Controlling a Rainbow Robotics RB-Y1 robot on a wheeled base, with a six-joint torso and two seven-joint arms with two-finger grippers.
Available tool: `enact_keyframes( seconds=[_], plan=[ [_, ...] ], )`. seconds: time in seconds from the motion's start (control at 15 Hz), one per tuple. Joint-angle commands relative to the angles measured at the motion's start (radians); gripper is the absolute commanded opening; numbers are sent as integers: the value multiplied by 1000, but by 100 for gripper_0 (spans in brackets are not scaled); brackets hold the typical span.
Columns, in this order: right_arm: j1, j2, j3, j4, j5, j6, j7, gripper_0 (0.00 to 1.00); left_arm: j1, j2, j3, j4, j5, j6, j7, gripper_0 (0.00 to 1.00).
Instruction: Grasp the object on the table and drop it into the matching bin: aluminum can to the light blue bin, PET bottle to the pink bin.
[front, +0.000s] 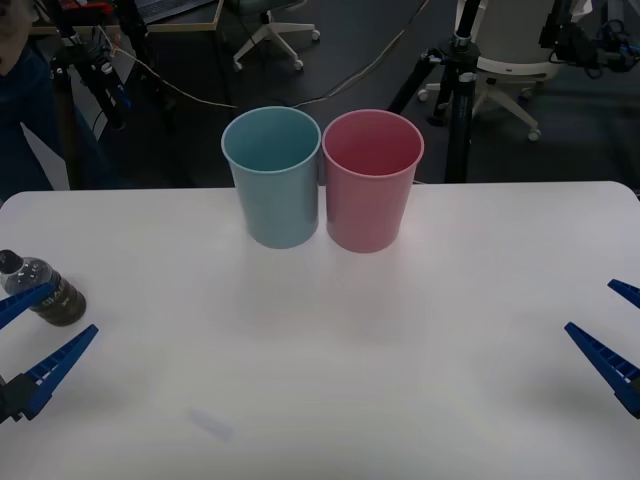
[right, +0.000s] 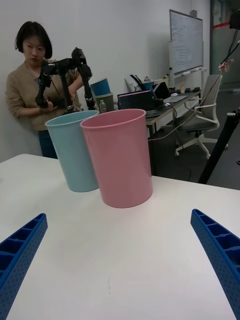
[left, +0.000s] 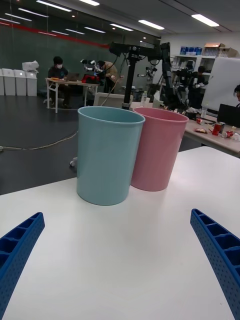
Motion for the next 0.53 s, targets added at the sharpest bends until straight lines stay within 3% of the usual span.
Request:
enact_keyframes(
  seconds=[0.07,0.4,0.53],
  plan=[
    [0,0,0,0,0,0,0,100,10,-18,-13,-2,-14,-9,-5,100],
    [0,0,0,0,0,0,0,100,56,-27,10,-8,-11,-21,-31,100],
    [0,0,0,0,0,0,0,100,97,-27,15,-6,9,13,-109,100]
  ],
)
